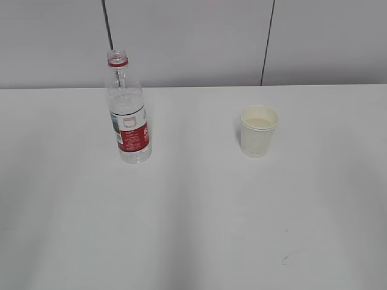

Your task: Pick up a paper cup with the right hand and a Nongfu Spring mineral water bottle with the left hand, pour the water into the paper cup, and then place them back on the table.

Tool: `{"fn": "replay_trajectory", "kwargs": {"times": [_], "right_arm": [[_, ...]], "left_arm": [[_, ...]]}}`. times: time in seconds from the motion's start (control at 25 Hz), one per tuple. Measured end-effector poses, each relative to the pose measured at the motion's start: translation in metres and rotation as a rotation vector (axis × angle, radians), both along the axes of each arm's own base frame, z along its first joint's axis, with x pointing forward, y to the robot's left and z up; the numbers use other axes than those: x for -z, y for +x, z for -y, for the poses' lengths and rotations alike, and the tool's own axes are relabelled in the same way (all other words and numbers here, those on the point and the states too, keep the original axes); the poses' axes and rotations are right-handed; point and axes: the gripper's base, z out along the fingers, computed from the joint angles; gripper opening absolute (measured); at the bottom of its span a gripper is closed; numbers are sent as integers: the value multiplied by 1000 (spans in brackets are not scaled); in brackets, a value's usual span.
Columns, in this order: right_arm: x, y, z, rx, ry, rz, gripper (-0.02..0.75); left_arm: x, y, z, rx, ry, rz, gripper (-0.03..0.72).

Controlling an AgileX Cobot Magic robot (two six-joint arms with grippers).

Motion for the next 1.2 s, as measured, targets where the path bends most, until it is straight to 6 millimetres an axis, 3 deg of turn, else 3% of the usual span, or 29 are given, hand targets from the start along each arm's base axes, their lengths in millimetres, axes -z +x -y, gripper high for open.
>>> {"fn": "replay_trajectory", "kwargs": {"times": [0.4,0.68,1.04,1.2], "right_arm": [[65,-23,4,-20,-18,10,582],[90,-27,3,-100,-71,22,582],[90,-21,5,-81,-113,79,582],[89,-14,5,-67,-111,144,582]], "left_arm": [[51,-50,-32,-33,31,139,529],[72,-79,-47,-19,12,280,529],[88,-64,-41,18,64,320,529],[86,-62,-40,16,52,354,529]]}}
